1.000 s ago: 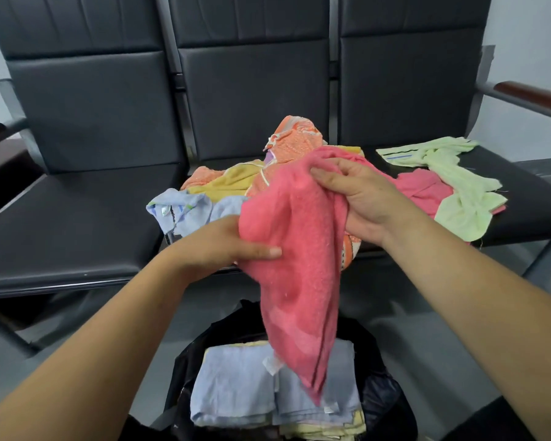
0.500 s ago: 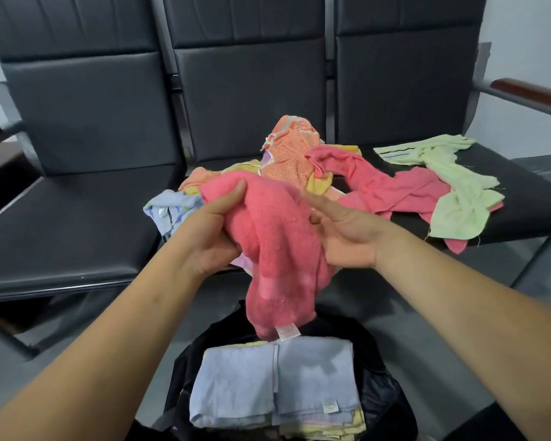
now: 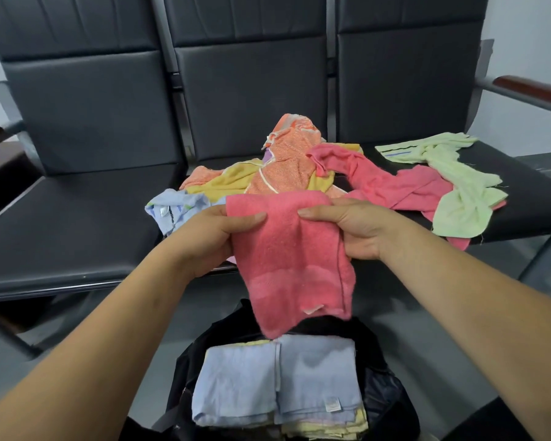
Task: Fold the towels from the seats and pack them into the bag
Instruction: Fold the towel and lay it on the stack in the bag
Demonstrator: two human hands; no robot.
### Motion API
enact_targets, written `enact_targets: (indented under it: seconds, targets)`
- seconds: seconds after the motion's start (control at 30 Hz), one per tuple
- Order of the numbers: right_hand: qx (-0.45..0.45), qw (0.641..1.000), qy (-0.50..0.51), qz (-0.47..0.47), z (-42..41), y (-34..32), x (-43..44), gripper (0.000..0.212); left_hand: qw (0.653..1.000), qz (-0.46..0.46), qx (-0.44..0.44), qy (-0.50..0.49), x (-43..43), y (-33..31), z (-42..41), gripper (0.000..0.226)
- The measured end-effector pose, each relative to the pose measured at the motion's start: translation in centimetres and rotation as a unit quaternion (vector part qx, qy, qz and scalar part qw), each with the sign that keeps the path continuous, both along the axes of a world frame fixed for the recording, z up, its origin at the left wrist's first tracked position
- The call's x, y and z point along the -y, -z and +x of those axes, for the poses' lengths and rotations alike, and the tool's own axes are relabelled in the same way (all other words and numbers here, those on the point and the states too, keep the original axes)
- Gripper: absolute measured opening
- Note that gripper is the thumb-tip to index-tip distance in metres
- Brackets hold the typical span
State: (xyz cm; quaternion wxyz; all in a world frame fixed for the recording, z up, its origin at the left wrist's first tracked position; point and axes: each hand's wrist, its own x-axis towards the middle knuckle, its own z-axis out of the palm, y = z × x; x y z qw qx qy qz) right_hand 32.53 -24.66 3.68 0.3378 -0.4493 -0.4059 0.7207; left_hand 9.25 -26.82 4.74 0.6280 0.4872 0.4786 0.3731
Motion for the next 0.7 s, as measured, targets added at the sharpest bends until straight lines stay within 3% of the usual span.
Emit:
enact_targets:
  seconds: [0.17,0.3,0.37,0.47,0.57,0.7]
  targets:
    - [0.028,1.0,0.001,-0.002,0.2,-0.6,0.2,0.032,0.991,-0.088,0.062,-0.085,-0.2,-0.3,0.3,0.048]
    - [-0.167,0.983,0.072,-0.011,1.1,-1.1,-0.5,0.043,0.981,-0.063,0.163,-0.079,-0.4,-0.7,-0.2,0.018]
    - [-0.216,0.973,0.079,-0.009,1.7,-1.2,-0.9,0.04,0.976,-0.035,0.203,-0.072,-0.6,-0.7,-0.6,0.022]
    - [-0.142,0.989,0.023,-0.026,1.7,-1.3,-0.4,0.02,0.969,-0.025,0.235,-0.073,-0.8,-0.5,-0.6,0.024]
    - [-0.108,0.994,0.005,-0.021,1.3,-1.1,-0.1,0.032,0.977,-0.016,0.192,-0.087,-0.9,-0.2,-0.5,0.027]
    - [-0.105,0.994,0.038,-0.013,1.3,-1.2,-0.3,0.028,0.987,0.044,0.115,-0.099,-0.8,-0.2,-0.7,0.034]
